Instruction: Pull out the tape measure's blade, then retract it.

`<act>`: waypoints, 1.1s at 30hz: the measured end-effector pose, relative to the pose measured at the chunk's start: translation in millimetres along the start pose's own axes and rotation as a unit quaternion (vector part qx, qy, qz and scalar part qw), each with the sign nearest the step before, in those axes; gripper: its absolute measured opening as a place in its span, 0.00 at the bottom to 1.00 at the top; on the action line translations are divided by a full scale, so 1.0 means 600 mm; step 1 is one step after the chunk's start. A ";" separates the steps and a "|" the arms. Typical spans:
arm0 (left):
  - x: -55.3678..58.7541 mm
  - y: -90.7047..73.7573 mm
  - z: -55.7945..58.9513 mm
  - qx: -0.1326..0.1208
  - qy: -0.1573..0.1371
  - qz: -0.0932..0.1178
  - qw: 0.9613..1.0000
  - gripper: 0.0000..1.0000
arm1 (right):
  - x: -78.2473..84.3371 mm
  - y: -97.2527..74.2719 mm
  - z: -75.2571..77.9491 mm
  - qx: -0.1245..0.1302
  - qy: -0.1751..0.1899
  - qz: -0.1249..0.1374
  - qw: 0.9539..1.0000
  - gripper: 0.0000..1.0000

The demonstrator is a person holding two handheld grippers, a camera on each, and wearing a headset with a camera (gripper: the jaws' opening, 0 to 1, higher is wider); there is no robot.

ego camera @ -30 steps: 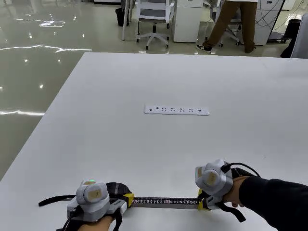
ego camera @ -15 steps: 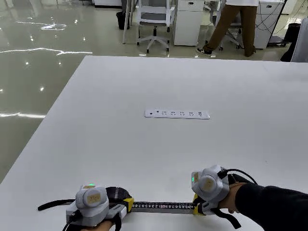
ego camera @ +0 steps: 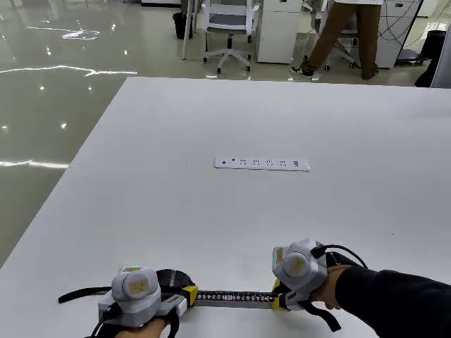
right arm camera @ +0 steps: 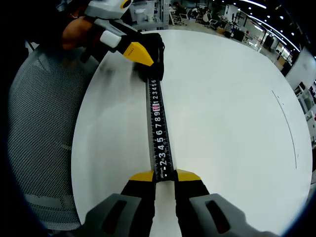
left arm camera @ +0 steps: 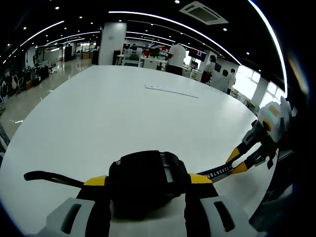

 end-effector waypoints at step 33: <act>-0.001 0.001 0.001 0.004 0.001 0.000 1.000 0.56 | -0.098 0.059 -0.017 -0.005 0.010 0.047 0.999 0.09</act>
Point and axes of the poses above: the centre of the closed fingertips' face, and the gripper's own axes: y roughly forward along the fingers, z roughly to its right, x roughly out of its underside, the point moved 5 cm from there along -y, roughly backward along the fingers, and after that the axes turned 1 degree about z, right-handed, at the moved point
